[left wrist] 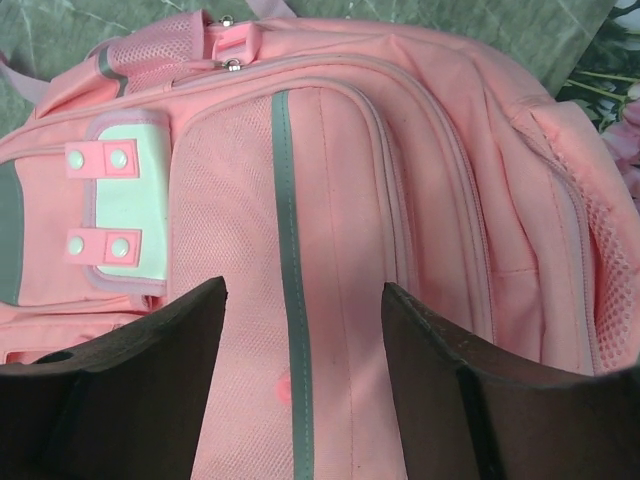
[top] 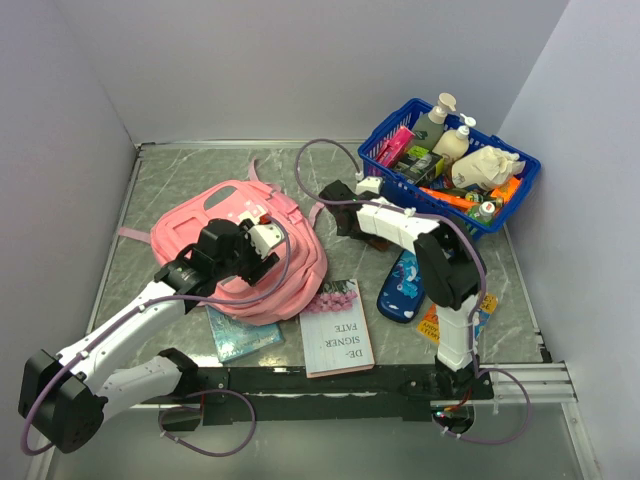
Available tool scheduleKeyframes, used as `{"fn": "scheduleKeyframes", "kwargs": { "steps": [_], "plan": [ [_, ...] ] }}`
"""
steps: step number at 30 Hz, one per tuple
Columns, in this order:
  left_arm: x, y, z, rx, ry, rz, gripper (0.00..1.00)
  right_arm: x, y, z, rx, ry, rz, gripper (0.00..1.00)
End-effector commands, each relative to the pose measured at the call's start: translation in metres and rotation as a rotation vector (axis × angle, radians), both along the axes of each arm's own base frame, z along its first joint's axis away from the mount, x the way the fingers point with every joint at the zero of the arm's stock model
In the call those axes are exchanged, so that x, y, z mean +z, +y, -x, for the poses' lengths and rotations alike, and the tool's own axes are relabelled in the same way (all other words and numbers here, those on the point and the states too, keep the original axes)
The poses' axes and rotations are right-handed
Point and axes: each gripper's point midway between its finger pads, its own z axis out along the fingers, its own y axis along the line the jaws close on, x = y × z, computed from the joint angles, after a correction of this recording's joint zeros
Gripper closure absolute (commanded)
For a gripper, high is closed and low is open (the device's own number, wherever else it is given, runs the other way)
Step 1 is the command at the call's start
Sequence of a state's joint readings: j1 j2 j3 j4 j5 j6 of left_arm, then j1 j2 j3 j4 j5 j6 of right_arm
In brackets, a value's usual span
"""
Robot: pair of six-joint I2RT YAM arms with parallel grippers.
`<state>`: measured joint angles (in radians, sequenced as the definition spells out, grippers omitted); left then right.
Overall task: Pack the student bag
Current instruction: Unzip the student bag at the center of the board, then pick up the personal item from the center of the board.
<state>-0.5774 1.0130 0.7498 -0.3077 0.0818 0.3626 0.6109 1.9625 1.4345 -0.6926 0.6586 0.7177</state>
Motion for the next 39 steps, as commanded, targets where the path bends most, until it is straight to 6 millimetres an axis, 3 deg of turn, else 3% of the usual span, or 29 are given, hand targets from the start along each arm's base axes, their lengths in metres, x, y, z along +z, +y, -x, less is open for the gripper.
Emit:
{"fn": "scheduleKeyframes", "kwargs": {
  "steps": [1, 11, 17, 24, 27, 31, 36, 39],
  "plan": [
    [0.012, 0.000, -0.009, 0.017, -0.054, -0.002, 0.31, 0.012, -0.009, -0.012, -0.065, -0.033, 0.101, 0.04],
    [0.017, 0.002, -0.014, 0.054, -0.065, 0.012, 0.32, -0.013, -0.010, -0.015, -0.050, 0.013, 0.128, 0.06],
    [0.015, 0.003, -0.016, 0.063, -0.060, 0.012, 0.30, -0.035, -0.021, -0.008, -0.069, 0.053, 0.159, 0.09],
    [0.006, -0.002, -0.008, 0.035, -0.022, 0.030, 0.26, -0.047, -0.038, 0.003, -0.110, 0.074, 0.180, 0.17],
    [0.006, -0.002, -0.004, 0.017, -0.008, 0.017, 0.25, -0.045, -0.038, 0.003, -0.115, 0.055, 0.155, 0.27],
    [0.003, 0.002, -0.002, 0.019, -0.004, -0.001, 0.26, -0.045, -0.035, 0.003, -0.104, 0.049, 0.123, 0.61],
    [-0.008, 0.009, 0.001, 0.049, -0.001, -0.006, 0.27, -0.037, -0.034, 0.006, -0.087, 0.019, 0.073, 0.95],
    [-0.011, 0.011, 0.000, 0.062, -0.001, -0.010, 0.27, -0.029, -0.029, 0.009, -0.067, 0.000, 0.032, 1.00]
  ]
}}
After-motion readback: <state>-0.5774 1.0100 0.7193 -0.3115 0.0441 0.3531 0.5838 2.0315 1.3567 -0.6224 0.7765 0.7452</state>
